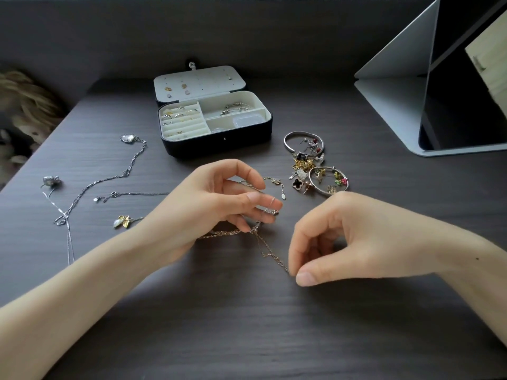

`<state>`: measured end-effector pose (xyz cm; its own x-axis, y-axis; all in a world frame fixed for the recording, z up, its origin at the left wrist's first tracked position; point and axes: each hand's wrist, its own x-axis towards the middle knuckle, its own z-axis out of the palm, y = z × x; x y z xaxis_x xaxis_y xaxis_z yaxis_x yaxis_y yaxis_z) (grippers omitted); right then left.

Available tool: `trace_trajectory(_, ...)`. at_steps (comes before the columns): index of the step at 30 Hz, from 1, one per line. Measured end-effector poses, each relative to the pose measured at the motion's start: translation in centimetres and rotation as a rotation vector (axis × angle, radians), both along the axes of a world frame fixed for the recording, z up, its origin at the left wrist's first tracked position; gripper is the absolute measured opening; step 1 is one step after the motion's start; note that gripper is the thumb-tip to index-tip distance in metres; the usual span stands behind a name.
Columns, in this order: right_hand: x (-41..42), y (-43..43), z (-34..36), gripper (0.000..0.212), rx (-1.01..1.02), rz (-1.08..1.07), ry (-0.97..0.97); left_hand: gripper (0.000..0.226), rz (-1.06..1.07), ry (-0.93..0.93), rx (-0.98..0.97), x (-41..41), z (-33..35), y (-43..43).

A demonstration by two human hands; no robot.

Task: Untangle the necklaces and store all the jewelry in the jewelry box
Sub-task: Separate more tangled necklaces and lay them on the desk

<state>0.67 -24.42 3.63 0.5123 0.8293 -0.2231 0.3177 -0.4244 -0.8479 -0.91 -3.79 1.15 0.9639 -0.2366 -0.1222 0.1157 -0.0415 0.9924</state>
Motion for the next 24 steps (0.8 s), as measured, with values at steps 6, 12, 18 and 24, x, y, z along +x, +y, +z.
trace_trajectory(6, 0.1, -0.4, 0.2, 0.003, -0.029, 0.087, 0.009, 0.018, -0.062, -0.045, -0.011, 0.2, -0.3, 0.3)
trace_trajectory(12, 0.1, -0.2, -0.4, 0.006, -0.012, 0.126, -0.042, 0.025, -0.132, -0.338, 0.311, 0.2, -0.5, -0.2)
trace_trajectory(18, 0.7, 0.0, -0.9, 0.011, 0.103, -0.171, -0.409, 0.045, -0.176, -0.534, 0.529, 0.8, -0.7, -0.4)
trace_trajectory(24, 0.9, 0.9, -2.6, 0.017, -0.039, -0.375, -0.713, 0.049, -0.11, -0.66, 0.668, 1.2, -1.0, 0.2)
